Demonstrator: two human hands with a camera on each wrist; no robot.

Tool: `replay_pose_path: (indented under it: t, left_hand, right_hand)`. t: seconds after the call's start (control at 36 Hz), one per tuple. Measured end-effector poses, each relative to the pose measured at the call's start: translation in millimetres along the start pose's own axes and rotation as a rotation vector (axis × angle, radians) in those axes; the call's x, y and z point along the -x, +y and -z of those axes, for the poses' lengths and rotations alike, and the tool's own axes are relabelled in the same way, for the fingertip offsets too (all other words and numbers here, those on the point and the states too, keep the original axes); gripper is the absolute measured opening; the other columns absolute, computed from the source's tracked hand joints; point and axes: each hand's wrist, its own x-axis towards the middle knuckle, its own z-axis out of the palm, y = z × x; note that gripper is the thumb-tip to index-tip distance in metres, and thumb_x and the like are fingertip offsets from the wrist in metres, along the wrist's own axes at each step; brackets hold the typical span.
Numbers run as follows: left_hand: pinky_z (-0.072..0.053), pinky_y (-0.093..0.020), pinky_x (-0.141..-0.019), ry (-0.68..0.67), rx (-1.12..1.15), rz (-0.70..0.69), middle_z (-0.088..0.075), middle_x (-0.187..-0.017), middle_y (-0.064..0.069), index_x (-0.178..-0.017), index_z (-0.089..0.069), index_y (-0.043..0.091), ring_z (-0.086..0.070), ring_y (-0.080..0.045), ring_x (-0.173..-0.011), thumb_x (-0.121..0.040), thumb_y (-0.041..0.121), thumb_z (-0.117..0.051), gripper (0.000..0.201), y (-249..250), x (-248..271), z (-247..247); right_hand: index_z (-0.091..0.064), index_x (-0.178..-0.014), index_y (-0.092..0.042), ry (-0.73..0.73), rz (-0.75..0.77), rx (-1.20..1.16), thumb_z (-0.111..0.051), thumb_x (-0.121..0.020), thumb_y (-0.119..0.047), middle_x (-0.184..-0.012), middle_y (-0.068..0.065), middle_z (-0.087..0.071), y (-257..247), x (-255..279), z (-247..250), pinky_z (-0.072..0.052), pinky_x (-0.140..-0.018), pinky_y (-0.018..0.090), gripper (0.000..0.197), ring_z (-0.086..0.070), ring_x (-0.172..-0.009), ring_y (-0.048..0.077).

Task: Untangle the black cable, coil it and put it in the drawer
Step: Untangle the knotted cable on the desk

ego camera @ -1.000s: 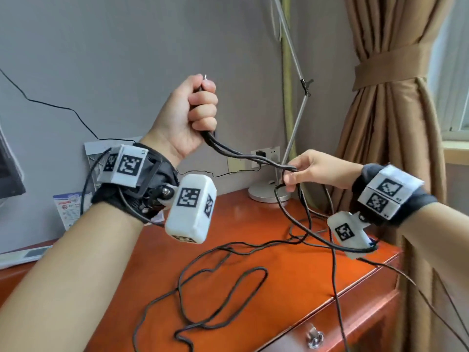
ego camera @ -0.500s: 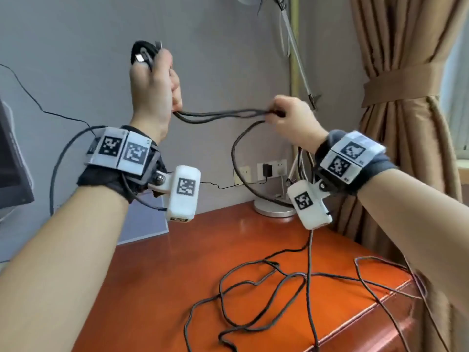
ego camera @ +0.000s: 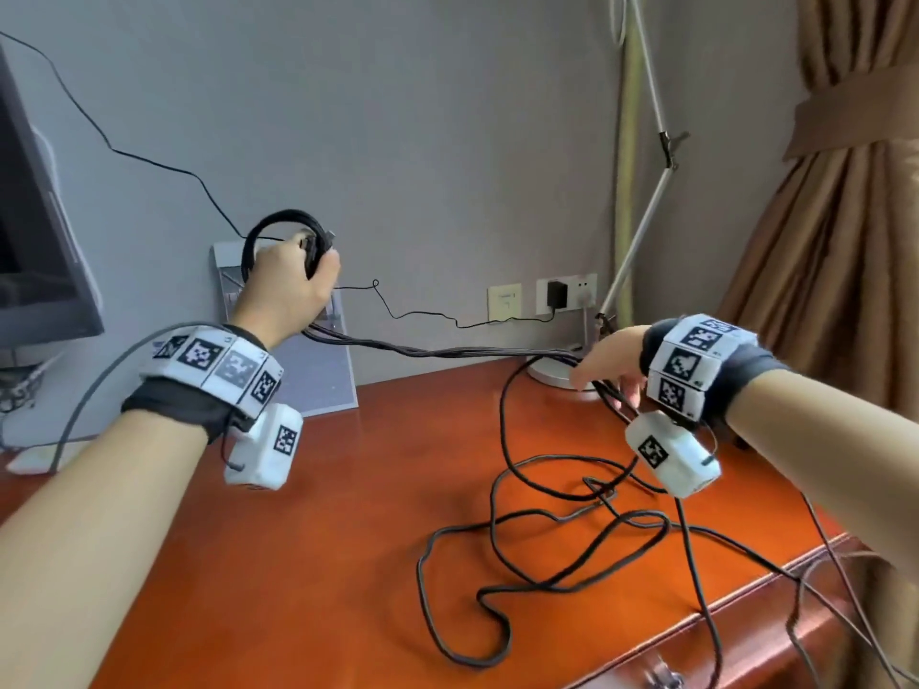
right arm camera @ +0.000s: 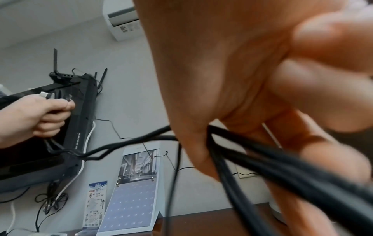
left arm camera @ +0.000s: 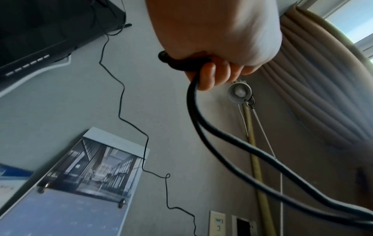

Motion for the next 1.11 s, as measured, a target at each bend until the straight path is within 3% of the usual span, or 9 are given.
replay_pose_path:
  t: [0.14,0.19,0.31,0.47,0.67,0.75,0.86,1.0,1.11]
  left_hand:
    - [-0.023,-0.032,-0.056,-0.01,0.009,0.02,-0.037,-0.052,-0.003,-0.058,-0.03,0.015,-0.037,-0.027,-0.056,-0.096,0.014,-0.049,0.042,-13,9,0]
    - [-0.024,-0.032,-0.056,0.017,0.02,0.031,-0.04,-0.054,-0.006,-0.061,-0.036,0.01,-0.039,-0.028,-0.057,-0.096,0.016,-0.048,0.037,-17,8,4]
    - [-0.022,-0.03,-0.051,0.11,0.056,0.05,-0.038,-0.051,-0.005,-0.058,-0.035,0.01,-0.035,-0.021,-0.048,-0.096,0.014,-0.046,0.04,-22,-1,18]
    - [-0.021,-0.023,-0.045,0.191,0.088,0.028,-0.032,-0.05,0.003,-0.058,-0.028,0.019,-0.031,-0.01,-0.045,-0.097,0.016,-0.044,0.043,-14,-27,43]
    - [-0.025,-0.022,-0.047,0.272,0.124,-0.044,-0.038,-0.054,0.004,-0.065,-0.034,0.021,-0.036,-0.01,-0.048,-0.098,0.019,-0.044,0.035,-4,-58,68]
    - [-0.025,-0.027,-0.051,0.282,0.115,-0.038,-0.04,-0.056,0.004,-0.073,-0.04,0.01,-0.037,-0.01,-0.049,-0.098,0.019,-0.044,0.027,-7,-61,73]
    - [-0.02,-0.028,-0.051,0.21,0.023,0.068,-0.04,-0.057,0.002,-0.068,-0.037,0.013,-0.037,-0.012,-0.051,-0.098,0.019,-0.044,0.031,-23,-43,68]
    - [-0.02,-0.029,-0.055,0.016,-0.058,0.236,-0.043,-0.06,-0.003,-0.07,-0.041,0.007,-0.04,-0.026,-0.06,-0.097,0.019,-0.044,0.03,-53,-3,52]
    - [-0.024,-0.03,-0.057,-0.133,-0.098,0.287,-0.046,-0.061,-0.009,-0.071,-0.043,0.005,-0.045,-0.028,-0.065,-0.098,0.021,-0.044,0.031,-60,26,39]
  right_hand:
    - [-0.063,-0.117,-0.004,0.101,0.187,0.236,-0.051,-0.094,-0.022,-0.101,0.007,-0.065,-25,-17,13,-0.052,-0.087,0.034,0.032,-0.065,-0.088,0.024]
    - [-0.061,-0.119,-0.001,0.222,0.258,0.049,-0.054,-0.091,-0.016,-0.113,0.015,-0.064,-36,-24,26,-0.054,-0.083,0.036,0.032,-0.064,-0.102,0.031]
    - [-0.043,-0.136,-0.002,0.226,0.339,-0.694,-0.044,-0.096,-0.006,-0.126,0.016,-0.053,-69,-33,68,-0.048,-0.041,0.015,0.04,-0.059,-0.078,0.022]
    - [-0.044,-0.135,-0.002,0.269,0.447,-1.038,-0.039,-0.097,-0.011,-0.127,0.018,-0.057,-118,-38,128,-0.053,-0.058,0.021,0.039,-0.064,-0.078,0.021]
    - [-0.055,-0.12,0.002,0.477,0.619,-1.353,-0.034,-0.099,-0.011,-0.12,0.015,-0.063,-170,-3,201,-0.051,-0.061,0.015,0.032,-0.063,-0.076,0.017]
    - [-0.056,-0.076,-0.001,0.379,0.576,-1.511,-0.026,-0.101,-0.019,-0.074,0.013,-0.071,-185,1,206,-0.052,-0.043,0.024,0.043,-0.069,-0.059,0.02]
    - [-0.053,-0.091,-0.002,0.314,0.505,-1.06,-0.033,-0.1,-0.016,-0.055,0.008,-0.064,-182,-17,147,-0.047,-0.033,0.024,0.026,-0.061,-0.037,0.017]
    - [-0.05,-0.122,0.006,-0.084,0.342,-0.141,-0.062,-0.09,-0.035,-0.098,0.02,-0.07,-141,-42,44,-0.055,-0.062,0.035,0.053,-0.071,-0.08,0.029]
    - [-0.052,-0.124,-0.001,-0.05,0.288,0.351,-0.058,-0.091,-0.041,-0.105,0.011,-0.065,-121,-6,-4,-0.048,-0.074,0.028,0.053,-0.064,-0.094,0.025]
